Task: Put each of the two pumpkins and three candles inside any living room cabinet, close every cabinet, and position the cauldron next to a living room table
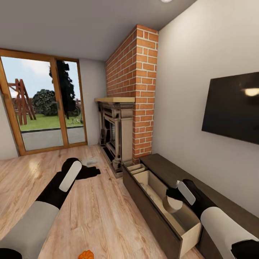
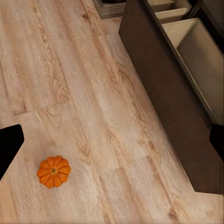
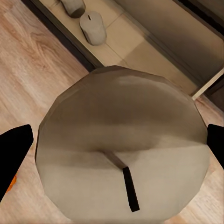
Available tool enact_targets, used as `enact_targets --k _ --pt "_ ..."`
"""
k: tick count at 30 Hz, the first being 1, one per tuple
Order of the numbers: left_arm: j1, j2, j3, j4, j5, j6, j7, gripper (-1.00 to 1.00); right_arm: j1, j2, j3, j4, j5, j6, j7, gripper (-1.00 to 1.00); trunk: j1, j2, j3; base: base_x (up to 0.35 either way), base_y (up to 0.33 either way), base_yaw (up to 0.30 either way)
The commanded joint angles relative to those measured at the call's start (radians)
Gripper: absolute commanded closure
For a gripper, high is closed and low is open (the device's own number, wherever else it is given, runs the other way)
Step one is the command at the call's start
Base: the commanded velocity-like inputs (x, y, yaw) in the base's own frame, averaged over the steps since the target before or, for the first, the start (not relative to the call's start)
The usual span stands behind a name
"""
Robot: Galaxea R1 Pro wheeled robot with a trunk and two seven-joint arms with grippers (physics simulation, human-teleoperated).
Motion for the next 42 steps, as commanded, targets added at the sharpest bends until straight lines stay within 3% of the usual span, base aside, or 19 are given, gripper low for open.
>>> enact_targets --k 1,7,13,26,42 --pt "-0.001 0.010 -0.003 0.000 0.013 0.000 -0.004 -1.00 -0.001 -0.002 0.007 -0.002 -0.011 0.001 -0.008 1.00 0.004 -0.008 -0.004 0.000 0.000 0.000" --pt "-0.001 0.047 0.000 0.004 0.018 0.000 -0.061 -1.00 -0.001 -0.002 0.007 -0.002 -0.011 0.001 -0.009 1.00 0.027 -0.050 -0.023 0.000 0.000 0.000" --pt "-0.001 0.054 -0.002 0.002 0.019 0.000 -0.068 -1.00 -0.001 -0.005 0.005 -0.002 -0.011 0.001 -0.008 1.00 0.050 -0.092 -0.042 0.000 0.000 0.000" --pt "-0.001 0.054 -0.003 -0.006 0.019 -0.001 -0.067 -1.00 -0.001 -0.005 0.006 -0.002 -0.011 0.001 -0.008 1.00 0.050 -0.092 -0.042 0.014 0.000 0.000" --pt "-0.001 0.054 -0.005 -0.009 0.017 0.000 -0.067 -1.00 -0.001 -0.004 0.007 -0.003 -0.010 0.001 -0.008 1.00 0.050 -0.092 -0.042 0.247 -0.154 0.000"
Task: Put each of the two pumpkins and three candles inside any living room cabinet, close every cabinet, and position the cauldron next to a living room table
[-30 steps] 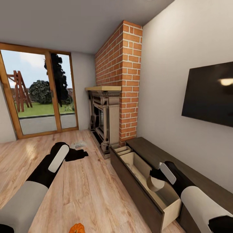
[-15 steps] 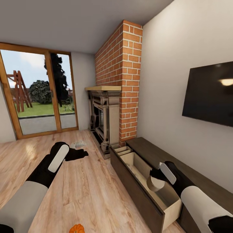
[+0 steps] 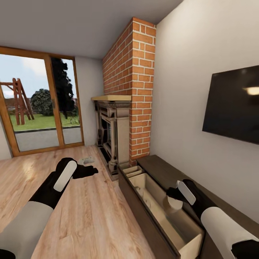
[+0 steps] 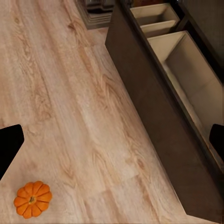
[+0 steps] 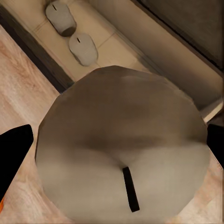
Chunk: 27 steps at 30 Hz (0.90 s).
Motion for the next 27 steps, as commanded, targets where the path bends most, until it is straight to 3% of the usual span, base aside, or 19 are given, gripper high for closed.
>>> enact_targets --k 1,7,18,27 --pt "-0.001 0.001 -0.002 -0.001 0.010 0.001 0.010 -1.00 -0.001 -0.001 0.007 -0.002 -0.009 0.001 -0.008 1.00 0.000 -0.001 -0.001 0.249 -0.223 0.000" --pt "-0.001 0.001 -0.002 0.000 0.011 0.002 0.010 -1.00 -0.001 0.000 0.008 -0.002 -0.009 0.001 -0.008 1.00 0.000 -0.001 -0.001 0.208 -0.192 0.000" --pt "-0.001 0.001 0.000 -0.001 0.011 0.001 0.011 -1.00 -0.001 0.001 0.009 -0.001 -0.009 0.001 -0.008 1.00 0.000 -0.001 -0.001 0.032 -0.030 0.000" --pt "-0.001 0.001 0.000 -0.002 0.012 0.000 0.011 -1.00 -0.001 0.002 0.012 -0.001 -0.007 0.001 -0.008 1.00 0.035 -0.064 -0.029 0.001 -0.001 0.000"
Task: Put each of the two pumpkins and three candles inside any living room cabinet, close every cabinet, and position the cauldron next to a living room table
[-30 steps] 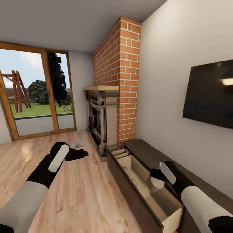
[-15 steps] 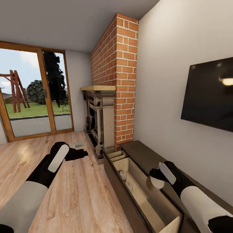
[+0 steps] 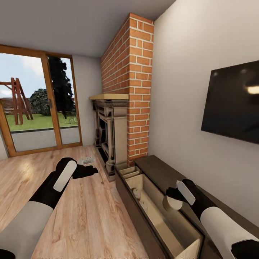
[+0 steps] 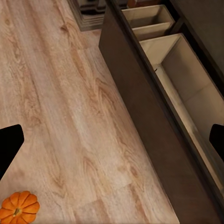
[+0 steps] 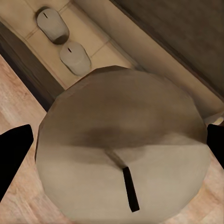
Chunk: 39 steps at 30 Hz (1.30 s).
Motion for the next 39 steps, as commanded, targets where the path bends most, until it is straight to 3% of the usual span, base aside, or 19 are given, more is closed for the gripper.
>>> enact_targets --k 1,13,18,23,39 --pt "-0.001 0.001 -0.003 -0.001 0.010 0.001 0.010 -1.00 -0.001 -0.001 0.008 -0.002 -0.010 0.001 -0.007 1.00 0.004 -0.008 -0.004 0.000 0.000 0.000" --pt "-0.001 0.001 -0.003 -0.001 0.010 0.001 0.010 -1.00 -0.001 0.007 0.022 0.002 -0.007 0.011 -0.014 1.00 0.050 -0.092 -0.042 0.000 0.000 0.000" --pt "-0.001 0.001 -0.004 -0.001 0.010 0.001 0.010 -1.00 -0.002 0.031 0.063 0.013 0.003 0.015 -0.069 1.00 0.069 -0.127 -0.058 0.000 0.000 0.000" --pt "-0.001 0.001 -0.004 -0.001 0.010 0.001 0.010 -1.00 -0.002 0.052 0.079 0.017 0.006 0.016 -0.095 1.00 0.088 -0.162 -0.073 0.000 0.000 0.000" --pt "-0.001 0.001 -0.005 -0.001 0.009 0.001 0.010 -1.00 -0.002 0.057 0.088 0.019 0.012 0.011 -0.101 1.00 0.150 -0.274 -0.123 0.000 0.000 0.000"
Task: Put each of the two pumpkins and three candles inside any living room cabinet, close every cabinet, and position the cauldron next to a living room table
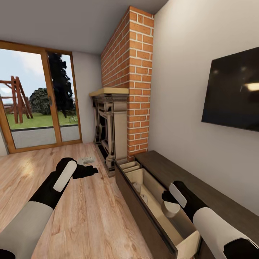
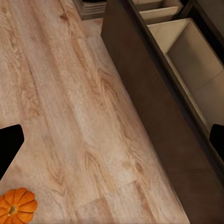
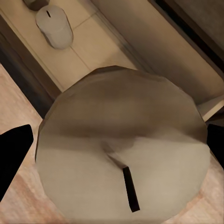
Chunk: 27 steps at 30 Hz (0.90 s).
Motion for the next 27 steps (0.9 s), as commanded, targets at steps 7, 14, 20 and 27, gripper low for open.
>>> enact_targets --k 7,14,20,27 --pt "-0.001 0.006 0.001 -0.005 0.012 0.002 0.005 -1.00 -0.001 -0.002 0.007 -0.002 -0.010 -0.003 -0.008 1.00 0.027 -0.050 -0.023 0.000 0.000 0.000" --pt "-0.001 0.026 0.002 -0.007 0.028 0.002 0.003 -1.00 -0.001 -0.003 0.006 -0.002 -0.010 -0.004 -0.008 1.00 0.054 -0.099 -0.045 0.000 0.000 0.000" --pt "-0.001 0.027 0.001 -0.007 0.037 0.001 0.003 -1.00 -0.001 -0.002 0.006 -0.002 -0.010 -0.006 -0.008 1.00 0.077 -0.141 -0.064 0.000 0.000 0.000" --pt "-0.001 0.027 0.000 -0.007 0.038 0.001 0.003 -1.00 -0.001 -0.004 0.005 -0.002 -0.010 -0.007 -0.007 1.00 0.103 -0.190 -0.086 0.000 0.000 0.000"
